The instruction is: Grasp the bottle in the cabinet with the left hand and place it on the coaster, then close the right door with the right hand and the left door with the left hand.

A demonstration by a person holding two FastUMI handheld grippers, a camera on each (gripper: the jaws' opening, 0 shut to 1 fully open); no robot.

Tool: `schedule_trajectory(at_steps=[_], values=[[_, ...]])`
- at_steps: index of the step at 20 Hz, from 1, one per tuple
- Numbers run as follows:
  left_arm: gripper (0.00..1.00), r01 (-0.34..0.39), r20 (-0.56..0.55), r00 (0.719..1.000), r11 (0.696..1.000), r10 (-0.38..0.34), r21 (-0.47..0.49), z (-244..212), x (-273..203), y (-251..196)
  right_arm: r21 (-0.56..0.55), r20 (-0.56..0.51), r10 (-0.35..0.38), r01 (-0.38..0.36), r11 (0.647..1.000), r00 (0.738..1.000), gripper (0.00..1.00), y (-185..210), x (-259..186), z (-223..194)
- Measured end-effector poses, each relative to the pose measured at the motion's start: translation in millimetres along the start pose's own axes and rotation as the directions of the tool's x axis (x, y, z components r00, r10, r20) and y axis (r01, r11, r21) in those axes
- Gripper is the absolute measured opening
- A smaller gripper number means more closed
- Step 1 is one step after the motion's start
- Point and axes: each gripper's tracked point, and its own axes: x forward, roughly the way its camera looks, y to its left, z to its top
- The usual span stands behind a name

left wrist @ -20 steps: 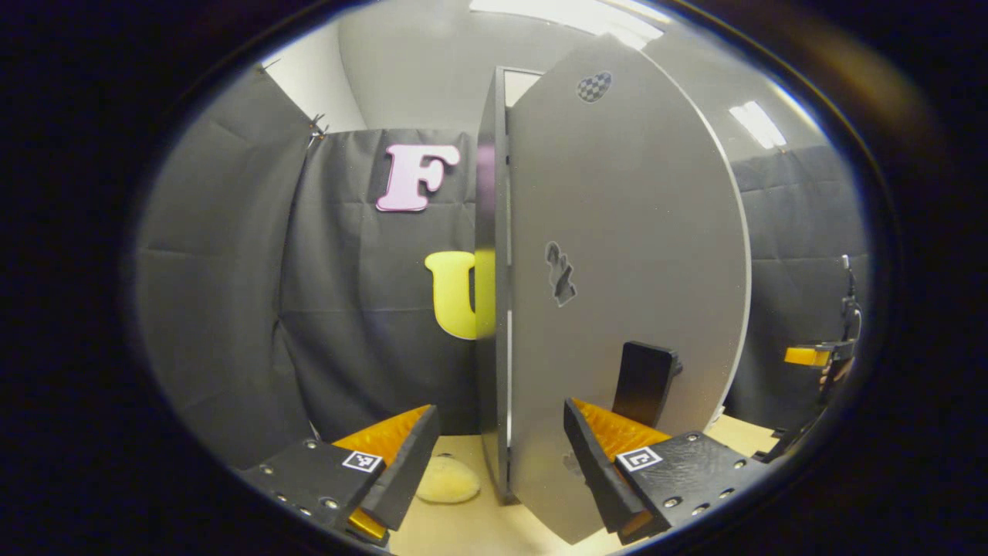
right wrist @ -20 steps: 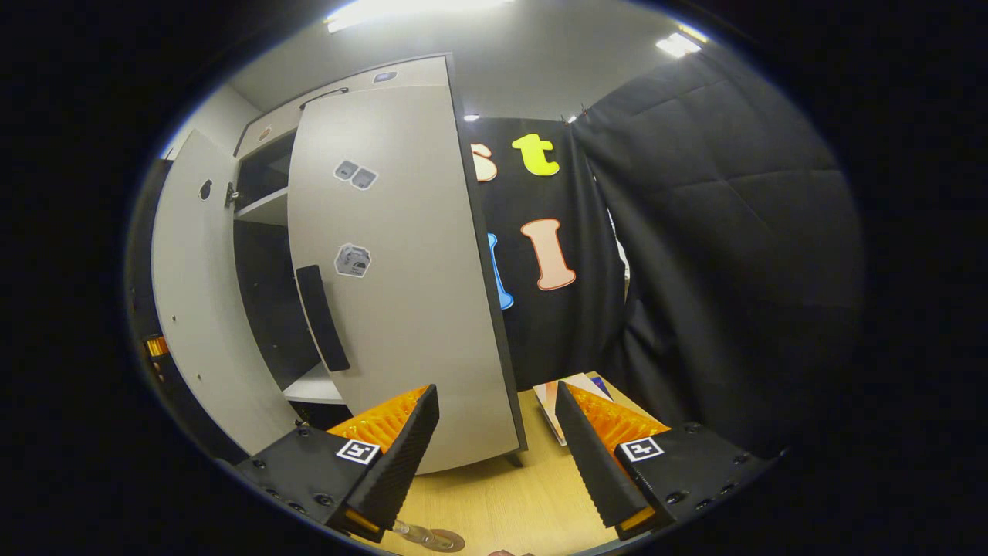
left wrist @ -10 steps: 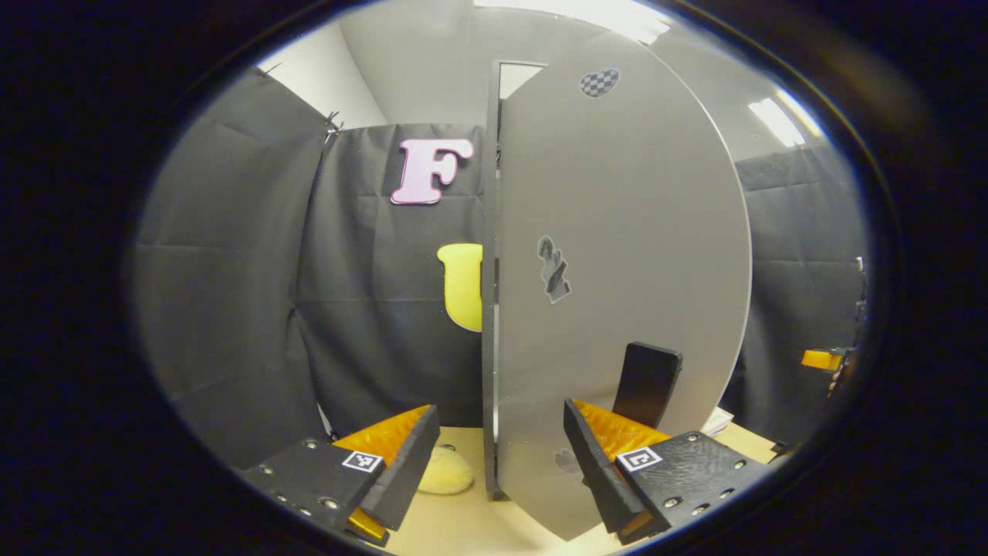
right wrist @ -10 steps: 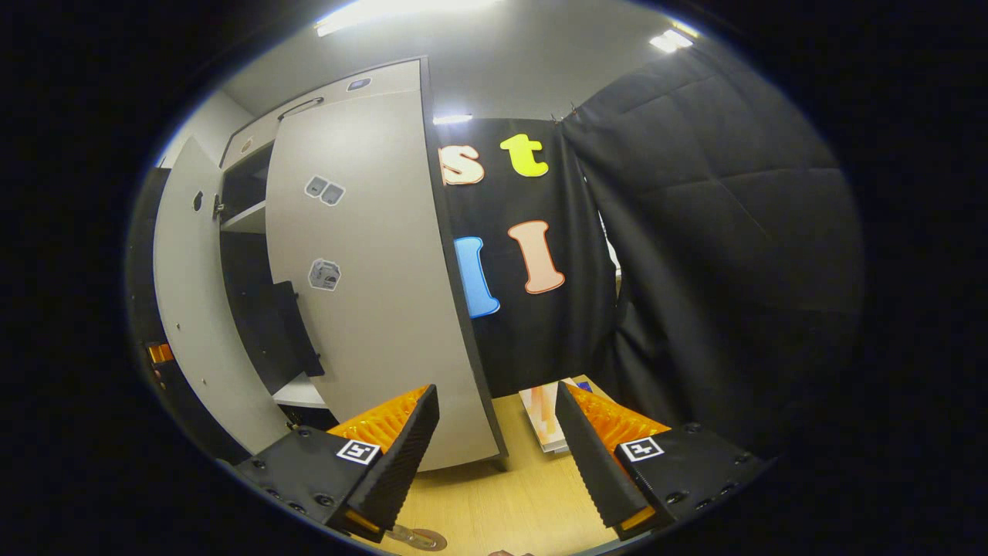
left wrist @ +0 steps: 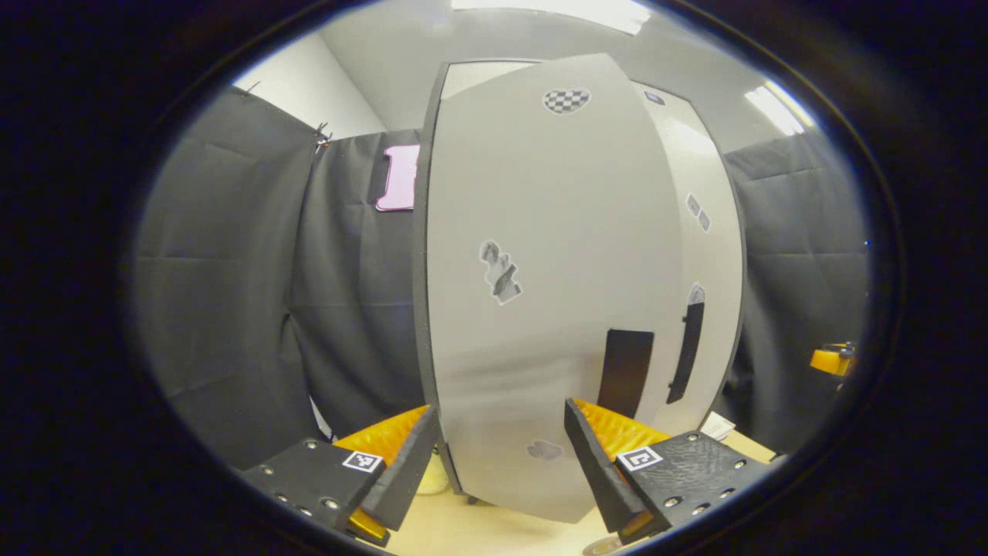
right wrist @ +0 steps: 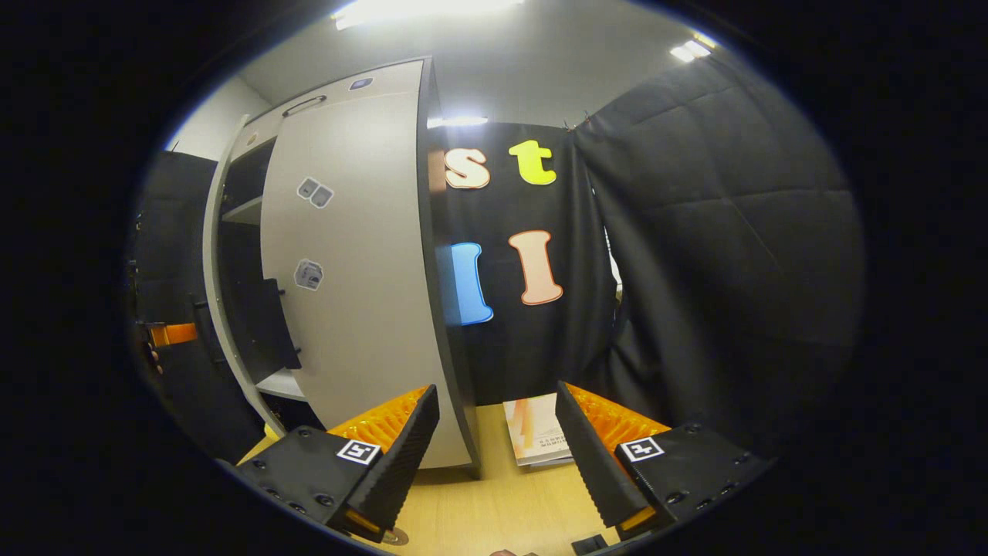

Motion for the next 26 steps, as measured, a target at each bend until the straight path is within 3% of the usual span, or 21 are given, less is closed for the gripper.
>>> schedule_trajectory(at_steps=[4, 10, 11, 12, 14, 17, 21, 26], values=[[0.99, -0.018, 0.043, 0.999, 0.997, 0.021, -0.072, 1.1, -32.9, -11.3, -0.037, -0.011, 0.026, -0.026, 0.999, 1.0, 0.97, -9.7, 7.9, -7.7], [0.99, -0.108, 0.088, 0.989, 0.986, 0.12, -0.129, 5.8, -105.3, -4.6, -0.062, -0.024, 0.141, -0.142, 0.988, 0.99, 0.97, 4.5, 21.4, -16.0], [0.99, -0.12, 0.096, 0.987, 0.984, 0.133, -0.133, 7.7, -116.2, -3.4, -0.064, -0.022, 0.16, -0.161, 0.985, 0.987, 0.92, 9.1, 22.6, -15.6], [0.99, -0.134, 0.104, 0.983, 0.982, 0.148, -0.133, 8.9, -126.4, -2.7, -0.063, -0.02, 0.179, -0.18, 0.982, 0.984, 0.97, 14.7, 23.6, -17.0], [0.94, -0.155, 0.11, 0.979, 0.98, 0.169, -0.121, 12.3, -142.8, 1.0, -0.06, -0.019, 0.212, -0.213, 0.975, 0.977, 0.97, 26.1, 23.2, -17.0], [0.94, -0.196, 0.121, 0.971, 0.977, 0.206, -0.088, 18.3, -158.8, 10.5, -0.054, -0.002, 0.234, -0.234, 0.971, 0.972, 0.98, 40.9, 22.0, -13.1], [0.99, -0.216, 0.092, 0.97, 0.973, 0.223, -0.08, 11.7, -168.4, 21.0, -0.083, 0.006, 0.247, -0.246, 0.966, 0.969, 0.97, 66.0, 18.4, -10.9], [1.0, -0.147, 0.081, 0.984, 0.982, 0.157, -0.119, 2.5, -158.8, 29.6, -0.078, 0.021, 0.219, -0.217, 0.973, 0.975, 0.97, 92.9, 10.2, -8.5]])
